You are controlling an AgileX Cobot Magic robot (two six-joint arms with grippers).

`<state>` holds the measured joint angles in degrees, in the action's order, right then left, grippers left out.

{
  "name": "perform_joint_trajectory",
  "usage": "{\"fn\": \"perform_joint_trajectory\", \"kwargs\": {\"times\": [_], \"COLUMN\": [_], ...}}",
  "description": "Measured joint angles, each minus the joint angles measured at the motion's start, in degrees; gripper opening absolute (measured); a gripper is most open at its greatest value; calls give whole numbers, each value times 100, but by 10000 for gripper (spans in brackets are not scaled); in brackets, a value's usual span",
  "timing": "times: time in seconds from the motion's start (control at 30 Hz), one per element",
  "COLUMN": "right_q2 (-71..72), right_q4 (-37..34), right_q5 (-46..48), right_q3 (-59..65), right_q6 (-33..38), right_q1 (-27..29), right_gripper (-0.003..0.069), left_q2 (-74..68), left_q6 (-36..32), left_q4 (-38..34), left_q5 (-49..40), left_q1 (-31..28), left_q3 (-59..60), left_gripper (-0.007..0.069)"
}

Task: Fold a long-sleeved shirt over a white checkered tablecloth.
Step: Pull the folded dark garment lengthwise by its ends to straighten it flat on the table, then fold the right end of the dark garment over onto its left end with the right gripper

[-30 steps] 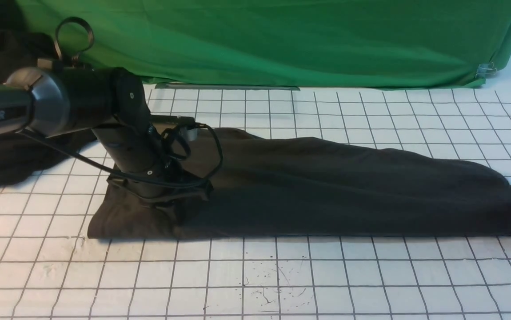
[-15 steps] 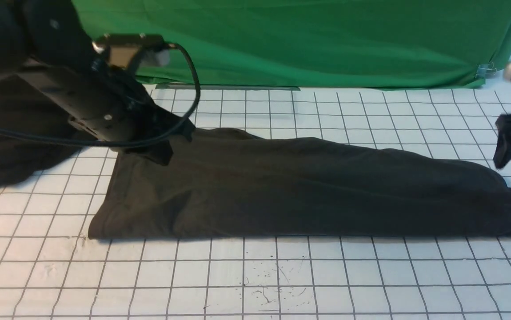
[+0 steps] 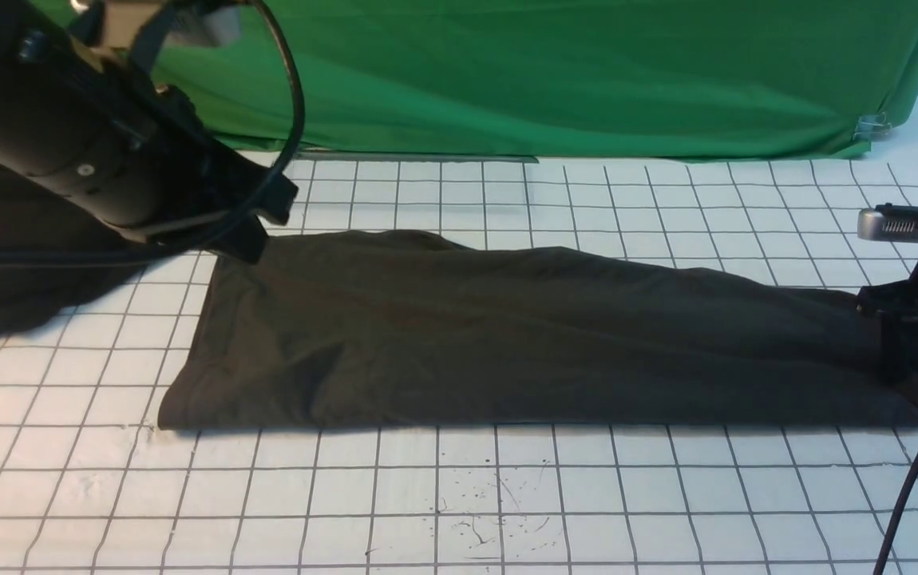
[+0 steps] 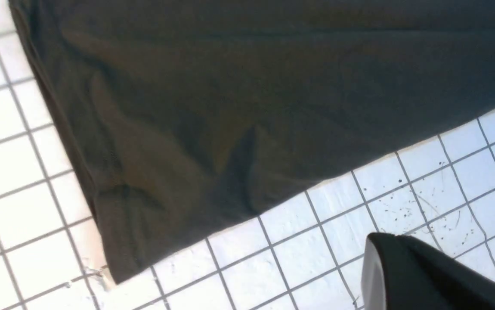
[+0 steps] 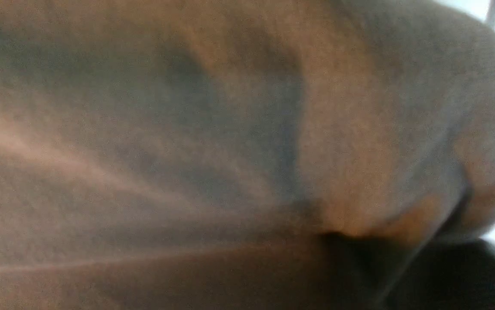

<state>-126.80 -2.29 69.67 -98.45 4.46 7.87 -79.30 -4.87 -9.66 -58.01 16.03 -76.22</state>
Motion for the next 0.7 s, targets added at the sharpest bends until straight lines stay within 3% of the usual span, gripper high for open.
{"fn": "perform_joint_trajectory", "kwargs": {"times": [0.07, 0.13, 0.53, 0.7], "right_q2": [0, 26, 1089, 1584], "right_q4": [-21, 34, 684, 422], "right_q5": [8, 22, 0, 18], "right_q3": [0, 0, -33, -338], "right_q6": [128, 147, -43, -43], "right_q1": [0, 0, 603, 482], "right_gripper": [76, 42, 32, 32], "left_q2": [57, 98, 815, 1074], "left_q6": [-11, -11, 57, 170], "left_q4": [30, 30, 383, 383], "left_q5": [-24, -133, -466, -469], "left_q1": [0, 0, 0, 0], "left_q3": [0, 0, 4, 4], "left_gripper": [-3, -3, -3, -3]}}
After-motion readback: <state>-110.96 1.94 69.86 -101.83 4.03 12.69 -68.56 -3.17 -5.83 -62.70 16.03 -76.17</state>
